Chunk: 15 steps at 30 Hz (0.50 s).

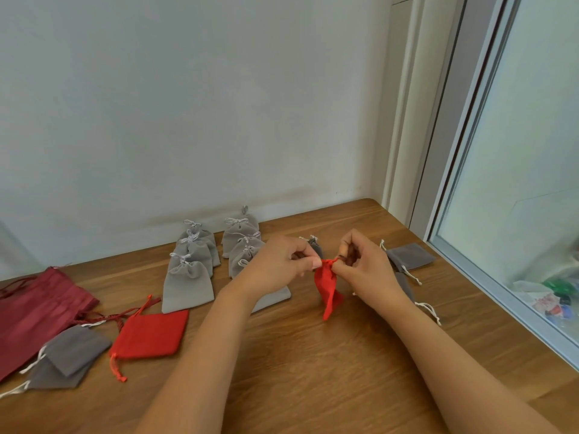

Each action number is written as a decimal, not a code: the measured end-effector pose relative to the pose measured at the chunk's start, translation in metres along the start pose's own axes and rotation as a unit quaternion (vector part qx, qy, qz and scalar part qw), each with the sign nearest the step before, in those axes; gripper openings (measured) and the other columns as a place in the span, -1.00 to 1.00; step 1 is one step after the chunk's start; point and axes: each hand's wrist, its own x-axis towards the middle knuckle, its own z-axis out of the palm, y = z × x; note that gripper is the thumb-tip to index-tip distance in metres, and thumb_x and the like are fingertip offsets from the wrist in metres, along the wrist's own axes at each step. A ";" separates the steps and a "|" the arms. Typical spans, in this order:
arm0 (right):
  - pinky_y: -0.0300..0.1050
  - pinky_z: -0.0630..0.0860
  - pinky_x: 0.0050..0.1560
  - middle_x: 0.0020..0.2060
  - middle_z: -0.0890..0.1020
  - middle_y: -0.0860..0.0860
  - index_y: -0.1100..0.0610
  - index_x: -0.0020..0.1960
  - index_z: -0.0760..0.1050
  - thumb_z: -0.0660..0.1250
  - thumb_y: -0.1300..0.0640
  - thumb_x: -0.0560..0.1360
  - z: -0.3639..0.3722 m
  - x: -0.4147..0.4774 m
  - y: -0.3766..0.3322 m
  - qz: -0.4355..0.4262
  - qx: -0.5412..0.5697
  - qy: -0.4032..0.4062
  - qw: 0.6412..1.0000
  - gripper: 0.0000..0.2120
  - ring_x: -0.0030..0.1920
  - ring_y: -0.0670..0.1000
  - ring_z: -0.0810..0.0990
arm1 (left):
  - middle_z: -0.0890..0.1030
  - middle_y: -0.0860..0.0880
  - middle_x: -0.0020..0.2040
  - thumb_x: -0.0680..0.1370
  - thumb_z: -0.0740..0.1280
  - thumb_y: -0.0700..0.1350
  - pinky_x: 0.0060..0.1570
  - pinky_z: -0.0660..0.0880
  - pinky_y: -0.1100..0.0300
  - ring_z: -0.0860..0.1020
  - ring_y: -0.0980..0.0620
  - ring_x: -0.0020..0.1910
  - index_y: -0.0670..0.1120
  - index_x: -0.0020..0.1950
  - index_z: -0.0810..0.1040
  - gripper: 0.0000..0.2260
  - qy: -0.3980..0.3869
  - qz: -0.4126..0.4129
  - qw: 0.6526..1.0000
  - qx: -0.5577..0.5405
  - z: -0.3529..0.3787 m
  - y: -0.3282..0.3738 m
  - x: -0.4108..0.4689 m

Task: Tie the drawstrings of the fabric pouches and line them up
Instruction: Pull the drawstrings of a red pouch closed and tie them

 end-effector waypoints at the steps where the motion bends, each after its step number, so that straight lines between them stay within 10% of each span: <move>1: -0.33 0.36 -0.29 -0.34 0.44 -0.06 0.12 -0.22 0.39 0.37 0.40 0.39 -0.002 0.001 0.001 -0.003 0.010 0.014 1.000 -0.76 -0.33 -0.17 0.36 | 0.54 0.14 -0.38 0.55 0.36 -0.11 -0.28 0.40 0.39 0.47 0.27 -0.39 0.00 -0.15 0.60 -0.90 0.009 -0.007 1.000 -0.025 0.001 0.000 0.001; 11: -0.12 0.56 0.05 -0.17 0.68 -0.03 0.05 -0.06 0.60 0.34 0.29 0.52 0.003 0.004 0.006 0.026 0.090 -0.023 0.995 -0.84 -0.07 0.00 0.64 | 0.66 -0.23 -0.13 0.54 0.30 -0.29 -0.46 0.37 0.33 0.42 0.09 -0.45 -0.17 -0.31 0.57 -0.78 0.142 -0.090 0.905 -0.390 0.018 0.012 0.007; 15: -0.21 0.54 0.01 -0.19 0.66 -0.07 0.06 -0.05 0.55 0.29 0.25 0.56 0.005 0.002 0.002 0.028 0.078 -0.031 0.996 -0.87 -0.10 -0.11 0.64 | 0.67 -0.07 -0.25 0.53 0.35 -0.27 -0.43 0.44 0.38 0.54 0.16 -0.40 -0.25 -0.11 0.60 -0.93 0.130 -0.097 0.885 -0.437 0.020 0.011 0.008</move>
